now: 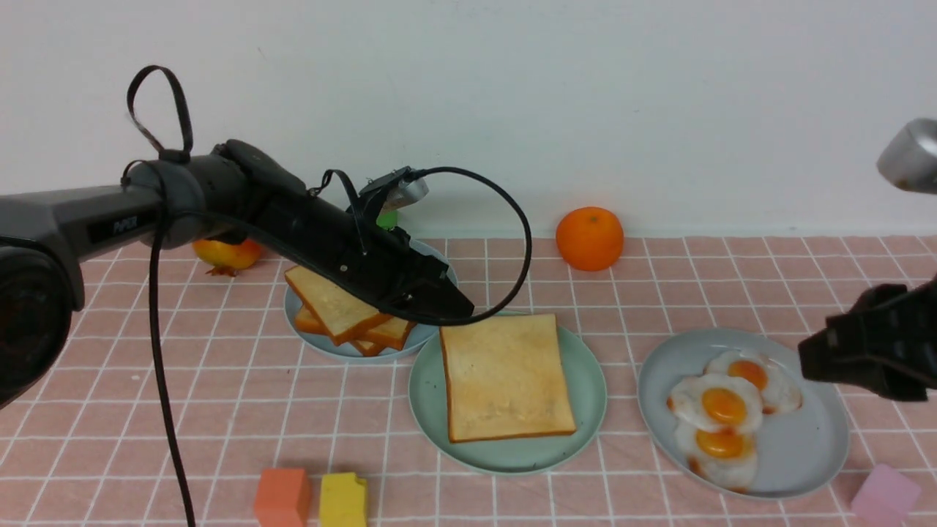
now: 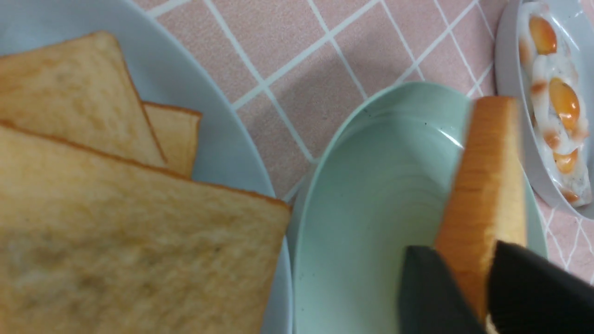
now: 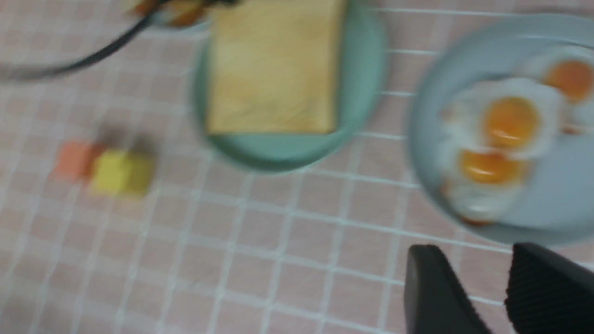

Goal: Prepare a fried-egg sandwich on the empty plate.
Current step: Use the left arm to put a slice of bread into the empty plate in the middle, then use the right arm to grab a fried egg

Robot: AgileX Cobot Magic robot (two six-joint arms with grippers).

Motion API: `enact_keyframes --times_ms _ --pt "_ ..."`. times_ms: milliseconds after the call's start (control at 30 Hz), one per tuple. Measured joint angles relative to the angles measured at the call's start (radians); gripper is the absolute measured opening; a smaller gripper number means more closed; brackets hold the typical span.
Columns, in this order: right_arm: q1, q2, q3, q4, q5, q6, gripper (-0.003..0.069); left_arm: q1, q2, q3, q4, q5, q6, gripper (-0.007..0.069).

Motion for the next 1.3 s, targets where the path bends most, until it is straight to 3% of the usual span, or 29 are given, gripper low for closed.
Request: enact_keyframes --times_ms 33,67,100,200,267,367,400,600,933,1033,1067,1133,1300 --pt "0.0 0.031 0.0 -0.039 -0.003 0.066 0.0308 0.0 0.0 -0.008 0.006 0.001 -0.002 0.0346" --pt "0.0 0.035 0.0 -0.045 -0.003 0.074 0.0308 0.0 0.0 -0.008 0.006 0.001 -0.003 0.0357" --pt "0.0 0.078 0.0 -0.086 -0.011 0.134 0.0328 0.0 0.0 -0.025 0.016 0.005 -0.01 0.0459" --pt "-0.01 0.118 0.0 -0.105 -0.02 0.163 0.0337 0.0 0.0 -0.05 0.038 0.018 -0.038 0.0564" --pt "-0.065 0.171 0.0 -0.088 -0.035 0.174 0.0344 0.0 0.0 -0.108 0.1 0.07 -0.13 0.0646" --pt "-0.132 0.198 0.0 -0.03 -0.055 0.149 0.0345 0.0 -0.001 -0.162 0.164 0.124 -0.213 0.0664" --pt "-0.202 0.212 0.016 0.031 -0.094 0.102 0.0345 0.0 -0.017 -0.201 0.227 0.163 -0.287 0.0665" --pt "-0.34 0.225 0.176 0.25 -0.269 -0.01 0.0345 0.001 -0.189 -0.219 0.354 0.248 -0.43 0.0601" --pt "-0.406 0.42 0.248 0.798 -0.408 -0.451 0.0347 -0.001 -0.635 0.036 0.568 0.267 -0.598 0.0414" --pt "-0.456 0.505 0.248 0.963 -0.408 -0.617 0.0347 -0.001 -0.774 0.205 0.65 0.198 -0.66 0.0365" --pt "-0.46 0.51 0.248 0.963 -0.408 -0.626 0.0347 -0.001 -0.774 0.205 0.65 0.191 -0.664 0.0363" --pt "-0.501 0.563 0.248 1.103 -0.407 -0.748 0.0347 -0.001 -0.869 0.346 0.69 0.084 -0.688 0.0327" --pt "-0.515 0.634 0.246 1.302 -0.366 -0.961 0.0347 -0.001 -0.951 0.517 0.687 -0.074 -0.693 0.0269"
